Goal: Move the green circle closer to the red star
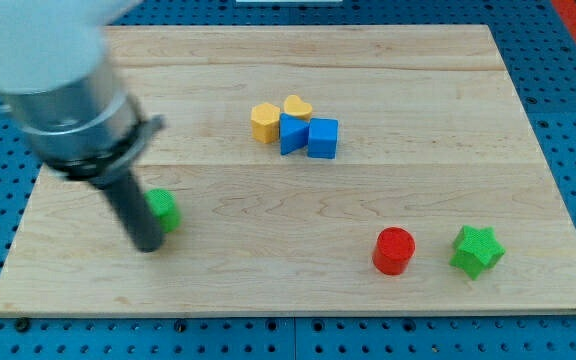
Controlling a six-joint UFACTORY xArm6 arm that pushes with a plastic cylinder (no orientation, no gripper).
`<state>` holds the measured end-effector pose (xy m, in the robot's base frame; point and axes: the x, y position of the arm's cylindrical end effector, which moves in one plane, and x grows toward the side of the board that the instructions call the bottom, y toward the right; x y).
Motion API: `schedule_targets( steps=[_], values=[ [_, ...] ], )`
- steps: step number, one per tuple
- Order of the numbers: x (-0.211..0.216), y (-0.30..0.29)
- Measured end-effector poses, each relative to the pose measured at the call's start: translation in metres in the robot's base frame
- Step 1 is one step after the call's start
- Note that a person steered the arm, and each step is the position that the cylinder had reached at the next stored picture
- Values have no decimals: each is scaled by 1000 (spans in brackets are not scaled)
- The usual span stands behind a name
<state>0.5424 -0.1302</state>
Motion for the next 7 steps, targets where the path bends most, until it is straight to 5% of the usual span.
schedule_targets(
  steps=[1,2,4,5,6,7],
  values=[
    [-11,-45],
    [-43,-19],
    [-47,173],
    [-60,212],
    [-86,160],
    [-44,178]
  ],
)
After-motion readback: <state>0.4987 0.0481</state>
